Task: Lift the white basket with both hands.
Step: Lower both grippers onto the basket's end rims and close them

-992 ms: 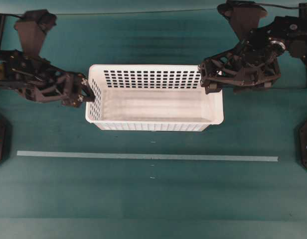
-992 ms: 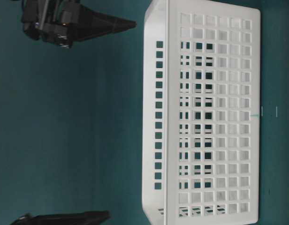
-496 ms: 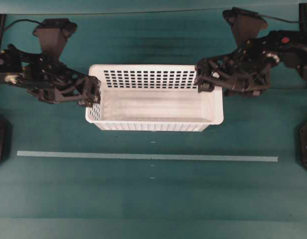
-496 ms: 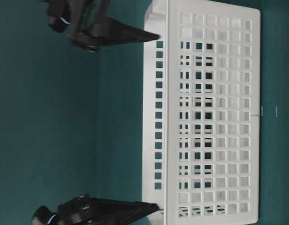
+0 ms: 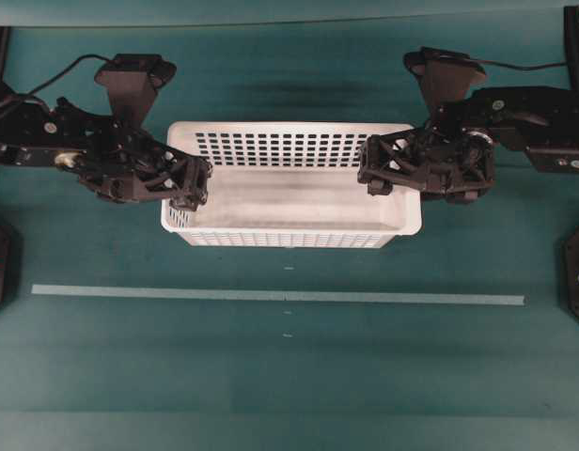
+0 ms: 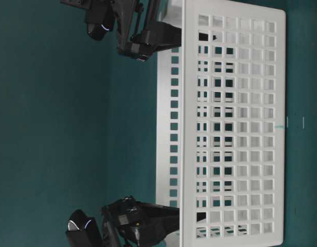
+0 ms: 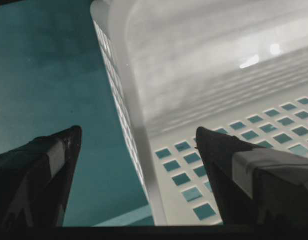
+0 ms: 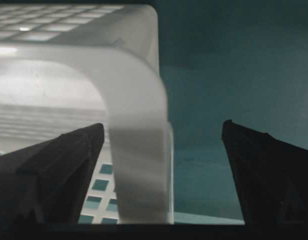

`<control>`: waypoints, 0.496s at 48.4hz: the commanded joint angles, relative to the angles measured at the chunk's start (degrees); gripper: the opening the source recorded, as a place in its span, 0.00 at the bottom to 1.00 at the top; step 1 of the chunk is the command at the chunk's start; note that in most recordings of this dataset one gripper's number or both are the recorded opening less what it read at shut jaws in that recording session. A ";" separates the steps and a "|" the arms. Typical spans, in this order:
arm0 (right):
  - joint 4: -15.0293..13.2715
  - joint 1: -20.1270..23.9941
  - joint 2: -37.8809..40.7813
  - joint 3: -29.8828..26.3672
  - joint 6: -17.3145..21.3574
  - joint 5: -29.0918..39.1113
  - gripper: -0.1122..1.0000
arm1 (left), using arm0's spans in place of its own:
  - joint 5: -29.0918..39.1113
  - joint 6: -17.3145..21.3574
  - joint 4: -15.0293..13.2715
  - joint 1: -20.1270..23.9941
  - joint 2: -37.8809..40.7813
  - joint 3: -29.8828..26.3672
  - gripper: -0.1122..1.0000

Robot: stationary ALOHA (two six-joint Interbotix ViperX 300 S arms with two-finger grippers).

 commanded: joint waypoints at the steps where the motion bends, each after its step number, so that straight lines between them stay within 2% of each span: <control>1: -0.26 0.44 0.18 -0.18 0.18 -0.62 0.96 | -0.62 -0.09 0.26 0.09 0.00 -0.70 0.93; 16: -0.26 0.44 0.35 -0.35 0.70 -0.79 0.93 | -1.14 -0.09 0.09 0.09 0.09 -0.97 0.90; 21: -0.26 0.44 0.26 -0.18 1.85 -0.79 0.79 | -1.67 0.00 0.26 0.09 0.09 -0.97 0.80; 24: -0.26 0.44 0.26 -0.18 2.64 -0.79 0.64 | -2.37 0.00 0.26 0.09 0.09 -0.97 0.68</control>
